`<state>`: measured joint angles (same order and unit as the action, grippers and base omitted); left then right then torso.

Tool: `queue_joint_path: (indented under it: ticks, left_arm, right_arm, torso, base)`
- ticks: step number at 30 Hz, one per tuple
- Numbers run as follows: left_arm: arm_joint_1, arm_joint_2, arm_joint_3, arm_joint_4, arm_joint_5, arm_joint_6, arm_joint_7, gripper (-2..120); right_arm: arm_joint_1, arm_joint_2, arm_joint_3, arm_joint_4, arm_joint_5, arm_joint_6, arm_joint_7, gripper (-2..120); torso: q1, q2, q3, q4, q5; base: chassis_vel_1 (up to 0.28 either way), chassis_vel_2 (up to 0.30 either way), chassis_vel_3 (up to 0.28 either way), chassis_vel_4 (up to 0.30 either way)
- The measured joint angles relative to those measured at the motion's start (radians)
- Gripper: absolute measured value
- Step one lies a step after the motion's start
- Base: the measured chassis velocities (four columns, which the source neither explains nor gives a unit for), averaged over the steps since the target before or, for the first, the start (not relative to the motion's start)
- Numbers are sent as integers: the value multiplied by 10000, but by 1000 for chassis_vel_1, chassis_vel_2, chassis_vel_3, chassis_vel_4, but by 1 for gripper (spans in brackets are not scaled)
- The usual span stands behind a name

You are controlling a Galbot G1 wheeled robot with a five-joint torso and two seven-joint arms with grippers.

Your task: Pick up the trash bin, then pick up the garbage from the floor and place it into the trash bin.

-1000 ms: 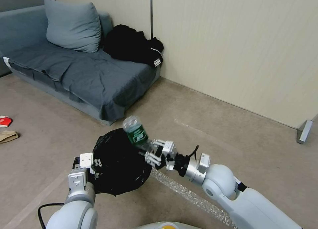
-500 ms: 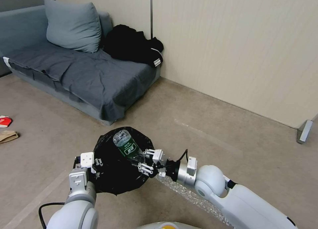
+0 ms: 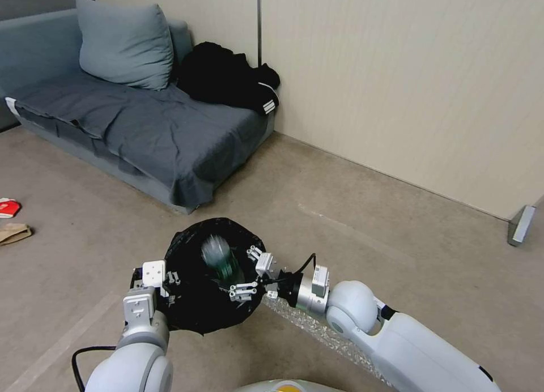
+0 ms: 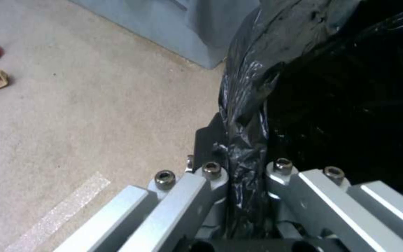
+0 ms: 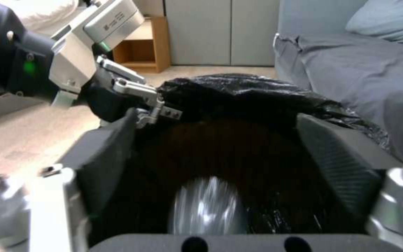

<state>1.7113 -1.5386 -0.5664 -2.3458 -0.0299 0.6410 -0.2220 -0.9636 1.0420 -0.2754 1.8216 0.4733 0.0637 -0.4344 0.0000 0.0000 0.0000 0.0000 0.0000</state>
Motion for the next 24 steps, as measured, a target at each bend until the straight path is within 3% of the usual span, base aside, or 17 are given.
queue_joint_path:
  ticks: [3, 9, 16, 24]
  left_arm:
    - [-11, -3, 0, 9, 34, -1, 5, 1]
    - [6, -1, 62, 11, 116, -2, 17, 1]
    - [-15, -9, 86, 75, 158, -2, 31, 1]
    - [-74, 104, -27, 283, 196, -27, 62, 1]
  right_arm:
    - [19, -11, 14, 92, 55, -29, 41, 103]
    - [26, -70, 57, 242, 83, -67, 58, 112]
    - [-3, -164, 315, 742, 88, -78, 205, 114]
    - [-577, -180, 1882, 2561, 177, -31, 933, 107]
  torso:
    - [0, 0, 0, 0, 0]
    - [1, 0, 0, 0, 0]
    - [1, 0, 0, 0, 1]
    - [0, 0, 0, 1, -1]
  base:
    - [0, 0, 0, 0]
    - [0, 0, 0, 0]
    - [0, 0, 0, 0]
    - [0, 0, 0, 0]
